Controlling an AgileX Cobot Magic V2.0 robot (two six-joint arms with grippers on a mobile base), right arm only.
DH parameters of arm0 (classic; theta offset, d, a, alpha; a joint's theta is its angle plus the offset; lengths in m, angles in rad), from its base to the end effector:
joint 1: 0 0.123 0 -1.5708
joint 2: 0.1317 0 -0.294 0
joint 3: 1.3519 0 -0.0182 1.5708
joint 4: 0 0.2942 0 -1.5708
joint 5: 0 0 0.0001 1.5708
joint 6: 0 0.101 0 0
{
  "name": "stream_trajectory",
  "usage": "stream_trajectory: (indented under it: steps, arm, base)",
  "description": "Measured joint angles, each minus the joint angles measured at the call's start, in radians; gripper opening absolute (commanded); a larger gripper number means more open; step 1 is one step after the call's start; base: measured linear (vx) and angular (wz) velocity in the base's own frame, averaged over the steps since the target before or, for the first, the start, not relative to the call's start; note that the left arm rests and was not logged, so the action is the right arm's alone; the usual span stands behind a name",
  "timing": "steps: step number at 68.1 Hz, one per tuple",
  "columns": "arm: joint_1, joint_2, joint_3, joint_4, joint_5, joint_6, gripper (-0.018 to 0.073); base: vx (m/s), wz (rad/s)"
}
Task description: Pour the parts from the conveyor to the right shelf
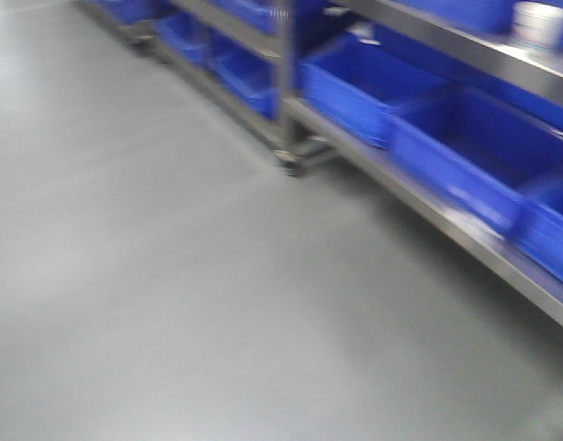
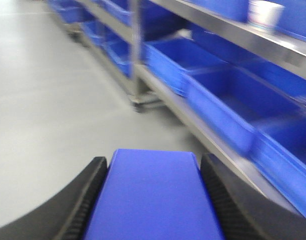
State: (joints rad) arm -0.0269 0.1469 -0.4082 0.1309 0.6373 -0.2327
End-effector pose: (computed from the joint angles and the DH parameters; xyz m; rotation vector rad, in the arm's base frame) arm 0.0844 0.0056 0.2930 -0.1470 1.8489 -0.0351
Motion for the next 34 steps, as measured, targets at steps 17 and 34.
stream_trajectory:
  steps: [17,34]
  arm:
    - [0.0,0.0,0.0,0.0,0.0,0.0,-0.0006]
    - [0.0,0.0,0.0,0.001,0.0,0.0,-0.0006]
  base:
    - [0.53,0.99]
    - [0.56,0.64]
